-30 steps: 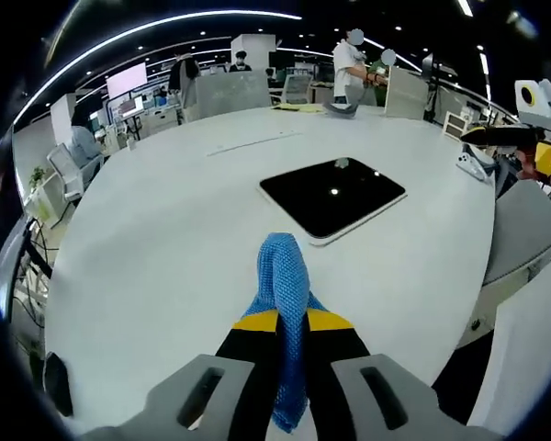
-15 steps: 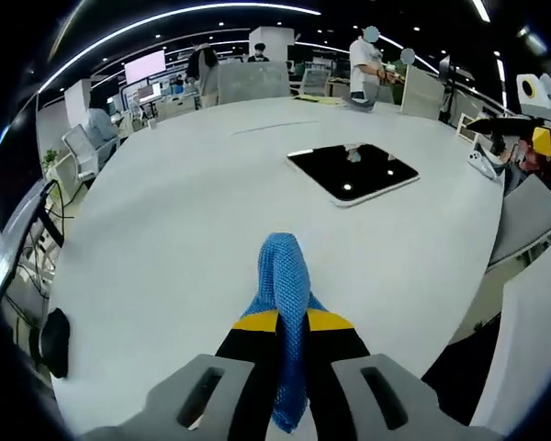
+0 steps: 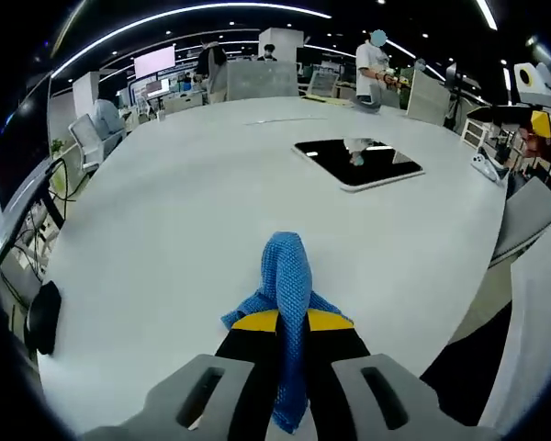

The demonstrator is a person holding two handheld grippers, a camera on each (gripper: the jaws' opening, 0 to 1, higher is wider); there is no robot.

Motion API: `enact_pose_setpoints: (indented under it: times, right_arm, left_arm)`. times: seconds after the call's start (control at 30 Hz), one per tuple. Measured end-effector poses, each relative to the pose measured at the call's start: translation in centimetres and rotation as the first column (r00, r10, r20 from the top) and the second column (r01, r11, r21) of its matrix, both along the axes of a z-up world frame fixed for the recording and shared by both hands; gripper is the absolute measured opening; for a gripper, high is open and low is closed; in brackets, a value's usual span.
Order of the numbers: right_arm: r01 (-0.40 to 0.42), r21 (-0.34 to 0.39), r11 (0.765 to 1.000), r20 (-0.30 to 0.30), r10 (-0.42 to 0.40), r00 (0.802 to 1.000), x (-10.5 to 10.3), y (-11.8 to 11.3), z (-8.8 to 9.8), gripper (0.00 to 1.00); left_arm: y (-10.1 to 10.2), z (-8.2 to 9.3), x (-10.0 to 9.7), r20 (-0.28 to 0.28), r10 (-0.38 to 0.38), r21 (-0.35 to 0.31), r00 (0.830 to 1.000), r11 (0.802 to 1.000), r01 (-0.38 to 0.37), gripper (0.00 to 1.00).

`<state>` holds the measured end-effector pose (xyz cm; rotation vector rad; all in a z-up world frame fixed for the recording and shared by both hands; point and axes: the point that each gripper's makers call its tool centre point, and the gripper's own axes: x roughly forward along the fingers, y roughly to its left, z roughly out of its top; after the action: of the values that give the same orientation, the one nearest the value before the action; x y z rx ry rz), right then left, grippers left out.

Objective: Wipe the mirror surface with the cleaning cloth until all visible marks leave the cleaned area.

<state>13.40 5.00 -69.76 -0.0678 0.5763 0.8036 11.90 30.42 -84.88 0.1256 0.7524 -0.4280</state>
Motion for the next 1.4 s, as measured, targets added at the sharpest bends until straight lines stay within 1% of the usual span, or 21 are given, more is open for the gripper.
enact_pose_setpoints:
  times: [0.07, 0.13, 0.23, 0.37, 0.43, 0.47, 0.53, 0.6, 0.8, 0.83, 0.87, 0.9, 0.93, 0.97, 1.0, 1.13, 1.27, 1.3, 1.33, 1.37, 1.4]
  right_arm:
    - [-0.003, -0.003, 1.000, -0.005, 0.002, 1.000, 0.0, 0.1, -0.1, 0.97]
    - [-0.008, -0.006, 1.000, -0.007, 0.008, 1.000, 0.0, 0.2, -0.3, 0.97]
    - [-0.013, -0.003, 1.000, -0.004, 0.013, 1.000, -0.1, 0.3, -0.3, 0.96]
    - [-0.004, 0.004, 1.000, 0.001, 0.004, 1.000, 0.0, 0.1, 0.1, 0.96]
    - [-0.003, 0.003, 1.000, 0.002, 0.003, 1.000, 0.0, 0.0, 0.1, 0.96]
    - [-0.001, 0.000, 1.000, 0.000, 0.001, 1.000, -0.1, -0.2, 0.0, 0.96]
    - [0.005, -0.001, 1.000, 0.000, -0.005, 1.000, -0.1, -0.4, 0.0, 0.96]
    - [0.010, -0.001, 1.000, -0.001, -0.010, 1.000, 0.0, -0.5, -0.2, 0.96]
    - [0.012, -0.004, 1.000, -0.006, -0.012, 1.000, -0.3, -0.5, -0.3, 0.96]
    - [0.012, -0.004, 1.000, -0.008, -0.012, 1.000, -0.4, -0.5, -0.3, 0.96]
    - [0.012, -0.003, 1.000, -0.008, -0.012, 1.000, -0.4, -0.4, -0.3, 0.96]
    - [0.011, -0.007, 1.000, -0.007, -0.011, 1.000, -0.4, -0.5, -0.4, 0.96]
    - [0.012, -0.009, 1.000, -0.007, -0.012, 1.000, -0.4, -0.5, -0.4, 0.96]
    - [0.014, -0.007, 1.000, -0.007, -0.014, 1.000, -0.4, -0.5, -0.4, 0.96]
    - [0.017, -0.004, 1.000, -0.007, -0.017, 1.000, -0.4, -0.6, -0.3, 0.96]
    - [0.019, -0.008, 1.000, -0.005, -0.019, 1.000, -0.3, -0.6, -0.3, 0.96]
    - [0.025, -0.007, 1.000, -0.005, -0.025, 1.000, -0.3, -0.7, -0.3, 0.96]
    - [0.026, -0.006, 1.000, -0.005, -0.026, 1.000, -0.3, -0.7, -0.3, 0.96]
    - [0.026, -0.006, 1.000, -0.007, -0.026, 1.000, -0.3, -0.7, -0.3, 0.96]
    - [0.027, -0.009, 1.000, -0.009, -0.027, 1.000, -0.4, -0.7, -0.5, 0.96]
    - [0.026, -0.009, 1.000, -0.009, -0.026, 1.000, -0.4, -0.7, -0.5, 0.96]
  left_arm:
    - [0.0, 0.0, 0.0, 0.015, -0.015, 0.005, 1.000, 1.000, 0.015, 0.07]
    - [0.1, 0.0, 0.0, 0.018, -0.012, -0.009, 1.000, 1.000, 0.012, 0.07]
    - [0.0, 0.1, 0.0, 0.031, -0.031, 0.011, 0.999, 0.999, 0.031, 0.07]
    - [0.0, 0.0, 0.1, 0.035, -0.036, 0.018, 0.999, 0.999, 0.036, 0.09]
    - [0.2, 0.1, 0.2, 0.038, -0.042, 0.033, 0.998, 0.999, 0.041, 0.11]
    - [0.5, 0.1, 0.4, 0.038, -0.030, 0.036, 0.999, 0.999, 0.029, 0.15]
    - [1.0, 0.1, 0.5, 0.033, -0.009, 0.026, 0.999, 1.000, 0.008, 0.19]
    - [1.1, 0.1, 0.5, 0.033, -0.010, 0.022, 0.999, 1.000, 0.009, 0.19]
    - [0.9, 0.1, 0.4, 0.045, -0.051, 0.012, 0.998, 0.999, 0.050, 0.19]
    - [1.2, 0.1, 0.5, 0.057, -0.075, 0.042, 0.996, 0.996, 0.073, 0.23]
    - [1.6, 0.2, 0.7, 0.068, -0.063, 0.065, 0.996, 0.996, 0.059, 0.29]
    - [2.5, 0.1, 1.1, 0.057, -0.001, 0.051, 0.998, 0.999, -0.001, 0.35]
    - [2.6, 0.0, 1.0, 0.033, 0.020, 0.011, 0.999, 1.000, -0.020, 0.38]
    - [2.5, 0.2, 1.1, 0.041, -0.006, 0.002, 0.999, 1.000, 0.005, 0.36]
    - [2.4, 0.1, 1.0, 0.057, -0.045, 0.033, 0.997, 0.999, 0.044, 0.37]
    - [2.5, 0.0, 0.9, 0.086, -0.091, 0.016, 0.992, 0.996, 0.090, 0.39]
    - [2.7, 0.1, 1.0, 0.088, -0.090, 0.010, 0.992, 0.996, 0.089, 0.42]
    - [2.8, 0.1, 1.2, 0.087, -0.086, 0.020, 0.992, 0.996, 0.085, 0.44]
    - [3.1, 0.1, 1.3, 0.089, -0.072, 0.028, 0.993, 0.997, 0.069, 0.50]
    - [3.4, 0.0, 1.5, 0.076, -0.039, 0.012, 0.996, 0.999, 0.038, 0.53]
    - [3.4, 0.1, 1.6, 0.083, -0.058, 0.011, 0.995, 0.998, 0.057, 0.53]
